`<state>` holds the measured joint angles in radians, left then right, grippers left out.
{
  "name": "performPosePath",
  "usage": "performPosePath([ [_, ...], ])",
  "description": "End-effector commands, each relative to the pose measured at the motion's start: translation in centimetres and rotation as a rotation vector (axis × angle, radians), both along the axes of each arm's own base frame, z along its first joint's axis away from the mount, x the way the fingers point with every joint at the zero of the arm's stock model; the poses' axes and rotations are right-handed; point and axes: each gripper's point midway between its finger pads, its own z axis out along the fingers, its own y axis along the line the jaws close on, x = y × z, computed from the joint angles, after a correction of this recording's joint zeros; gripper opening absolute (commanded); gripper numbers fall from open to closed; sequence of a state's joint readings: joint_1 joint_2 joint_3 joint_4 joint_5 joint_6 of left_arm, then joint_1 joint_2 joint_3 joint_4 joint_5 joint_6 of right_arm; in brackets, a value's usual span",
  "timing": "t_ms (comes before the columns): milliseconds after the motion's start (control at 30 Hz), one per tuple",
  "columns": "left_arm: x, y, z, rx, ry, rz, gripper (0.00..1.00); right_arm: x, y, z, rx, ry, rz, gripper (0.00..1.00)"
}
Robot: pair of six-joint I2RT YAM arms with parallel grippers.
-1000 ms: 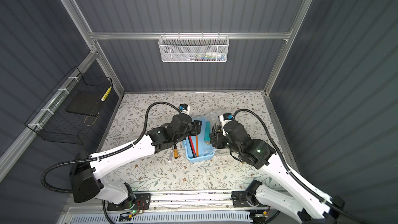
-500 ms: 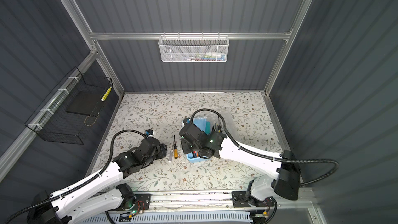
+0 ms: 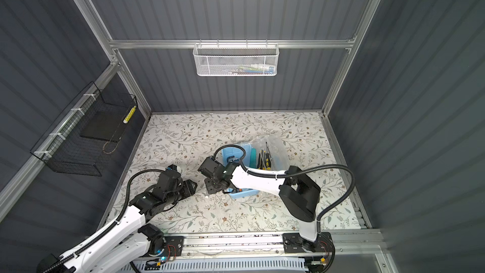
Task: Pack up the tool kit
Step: 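Move the right gripper over the yellow-handled screwdriver while the left draws back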
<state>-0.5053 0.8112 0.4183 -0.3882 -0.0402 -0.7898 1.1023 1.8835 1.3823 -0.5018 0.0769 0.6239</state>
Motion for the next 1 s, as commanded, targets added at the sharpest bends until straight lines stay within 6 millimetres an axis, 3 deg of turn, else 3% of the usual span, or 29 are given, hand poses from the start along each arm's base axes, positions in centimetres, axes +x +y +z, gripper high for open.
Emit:
performPosePath([
  [0, 0.6, -1.4, 0.7, -0.117, -0.019, -0.047, 0.57, 0.3, 0.5, -1.0, -0.016, 0.027, -0.006, 0.42],
  [300, 1.7, -1.8, 0.5, -0.110, -0.015, -0.062, 0.56, 1.4, 0.1, -3.2, -0.061, 0.064, -0.031, 0.39],
  [633, 2.2, -1.9, 0.2, -0.094, -0.014, -0.071, 0.55, 1.8, 1.0, -4.3, -0.053, 0.089, -0.014, 0.39],
  [967, 2.3, -1.8, 0.0, -0.080, -0.013, -0.066, 0.54, 2.4, 0.1, -5.6, -0.139, 0.080, -0.039, 0.32],
])
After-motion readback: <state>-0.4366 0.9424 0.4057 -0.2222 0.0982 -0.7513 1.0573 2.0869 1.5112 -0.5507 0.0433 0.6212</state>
